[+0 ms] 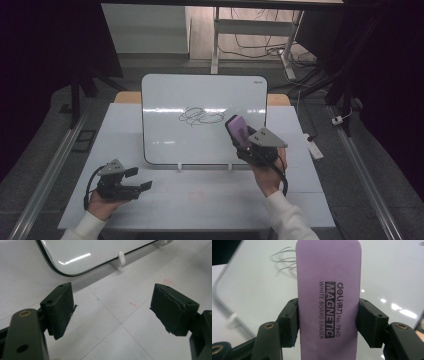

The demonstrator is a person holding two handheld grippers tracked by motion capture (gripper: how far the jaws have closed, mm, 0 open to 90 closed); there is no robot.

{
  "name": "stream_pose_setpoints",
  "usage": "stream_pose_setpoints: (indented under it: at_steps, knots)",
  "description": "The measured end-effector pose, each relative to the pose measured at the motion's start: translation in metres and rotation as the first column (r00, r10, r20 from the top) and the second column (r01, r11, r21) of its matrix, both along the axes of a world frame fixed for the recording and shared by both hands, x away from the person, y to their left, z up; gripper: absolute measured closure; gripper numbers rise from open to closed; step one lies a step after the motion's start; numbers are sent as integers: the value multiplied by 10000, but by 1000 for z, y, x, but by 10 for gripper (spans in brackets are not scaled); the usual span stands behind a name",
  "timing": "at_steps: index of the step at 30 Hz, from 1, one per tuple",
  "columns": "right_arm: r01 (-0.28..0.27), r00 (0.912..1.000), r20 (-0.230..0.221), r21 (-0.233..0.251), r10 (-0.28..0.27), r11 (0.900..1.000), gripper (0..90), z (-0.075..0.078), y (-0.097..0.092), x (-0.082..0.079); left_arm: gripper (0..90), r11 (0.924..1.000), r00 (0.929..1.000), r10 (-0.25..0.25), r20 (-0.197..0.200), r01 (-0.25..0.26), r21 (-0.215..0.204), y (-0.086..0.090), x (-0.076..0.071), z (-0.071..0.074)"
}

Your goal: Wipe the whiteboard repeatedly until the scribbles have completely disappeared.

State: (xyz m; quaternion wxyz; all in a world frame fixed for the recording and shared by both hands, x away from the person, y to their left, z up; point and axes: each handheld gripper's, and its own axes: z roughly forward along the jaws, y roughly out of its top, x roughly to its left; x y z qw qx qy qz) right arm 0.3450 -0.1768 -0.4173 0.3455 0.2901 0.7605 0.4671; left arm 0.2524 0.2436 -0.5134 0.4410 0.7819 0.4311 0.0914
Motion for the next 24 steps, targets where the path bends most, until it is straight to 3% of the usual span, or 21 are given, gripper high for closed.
stream_pose_setpoints:
  at_steps: [7,15,20,24]
  knots:
    - [811,9967,3,-195,-811,9965,392,14,11,37,198,10000,10000,-56,18,56,-59,1,-1,1]
    - [1271,9919,103,-816,-1267,9885,392,15,35,59,199,9998,9998,-179,28,179,27,0,-2,0]
    - [1229,9924,80,-884,-1227,9885,394,16,53,64,200,9998,9998,-197,13,197,51,0,-2,-1]
    - [670,9975,-147,-962,-687,9931,395,10,80,63,200,9998,9999,-166,27,166,132,-1,-3,-1]
